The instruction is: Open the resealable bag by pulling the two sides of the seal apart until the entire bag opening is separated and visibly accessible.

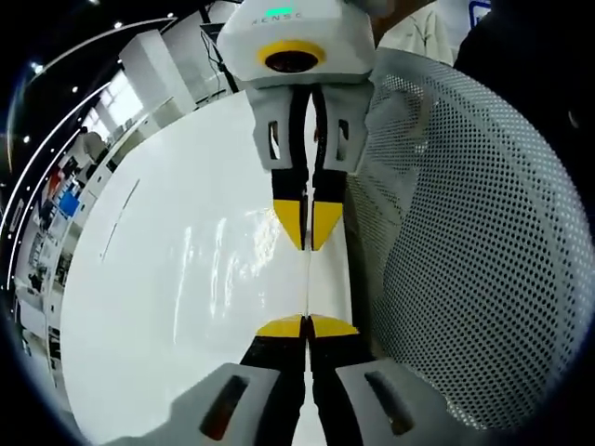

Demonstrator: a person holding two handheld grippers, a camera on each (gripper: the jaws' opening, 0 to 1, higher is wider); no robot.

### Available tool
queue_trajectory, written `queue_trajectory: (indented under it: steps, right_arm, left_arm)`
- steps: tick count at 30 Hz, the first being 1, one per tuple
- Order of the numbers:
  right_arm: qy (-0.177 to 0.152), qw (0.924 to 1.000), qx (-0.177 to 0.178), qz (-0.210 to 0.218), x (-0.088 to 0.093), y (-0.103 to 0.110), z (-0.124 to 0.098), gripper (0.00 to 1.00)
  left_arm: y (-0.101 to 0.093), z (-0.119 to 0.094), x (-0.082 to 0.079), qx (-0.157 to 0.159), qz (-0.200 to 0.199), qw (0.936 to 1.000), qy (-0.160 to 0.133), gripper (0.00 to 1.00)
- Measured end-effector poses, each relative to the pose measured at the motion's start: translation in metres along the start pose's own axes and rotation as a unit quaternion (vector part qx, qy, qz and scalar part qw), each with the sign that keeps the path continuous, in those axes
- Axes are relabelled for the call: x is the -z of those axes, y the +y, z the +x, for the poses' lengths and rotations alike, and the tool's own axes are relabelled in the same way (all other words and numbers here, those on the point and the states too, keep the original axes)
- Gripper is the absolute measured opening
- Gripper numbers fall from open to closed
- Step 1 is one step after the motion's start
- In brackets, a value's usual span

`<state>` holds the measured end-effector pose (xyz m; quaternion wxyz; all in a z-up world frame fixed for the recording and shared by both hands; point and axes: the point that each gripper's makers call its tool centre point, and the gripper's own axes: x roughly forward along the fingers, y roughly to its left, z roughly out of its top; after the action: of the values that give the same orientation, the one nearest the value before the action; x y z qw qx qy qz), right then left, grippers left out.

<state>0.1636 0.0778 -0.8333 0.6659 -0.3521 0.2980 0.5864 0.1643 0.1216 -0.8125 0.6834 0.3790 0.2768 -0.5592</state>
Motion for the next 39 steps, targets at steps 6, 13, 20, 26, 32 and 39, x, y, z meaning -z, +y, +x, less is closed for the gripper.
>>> queue_trajectory:
  steps: [6, 13, 20, 26, 32, 39]
  right_arm:
    - [0.004, 1.0, 0.002, 0.008, 0.006, -0.001, -0.001, 0.0]
    - [0.008, 0.9999, 0.005, 0.013, 0.012, -0.003, -0.003, 0.0]
    - [0.016, 0.9997, 0.011, 0.016, 0.02, -0.003, -0.003, 0.0]
    - [0.023, 0.9993, 0.014, 0.026, 0.03, -0.003, -0.007, 0.0]
    - [0.029, 0.9986, 0.023, 0.039, 0.042, -0.006, -0.012, 0.0]
    - [0.062, 0.9976, 0.028, 0.011, 0.056, -0.006, -0.015, 0.0]
  left_arm:
    - [0.002, -0.001, 0.003, -0.001, -0.004, 1.0, 0.002, 0.0]
    - [0.002, -0.001, 0.005, 0.0, -0.007, 1.0, 0.003, 0.0]
    - [0.0, -0.003, 0.008, 0.001, -0.006, 1.0, 0.006, 0.0]
    - [0.0, -0.004, 0.011, 0.0, -0.013, 0.9999, 0.008, 0.0]
    - [0.0, -0.005, 0.012, 0.001, -0.008, 0.9999, 0.007, 0.0]
    - [0.002, -0.004, 0.012, 0.0, -0.003, 0.9999, 0.011, 0.0]
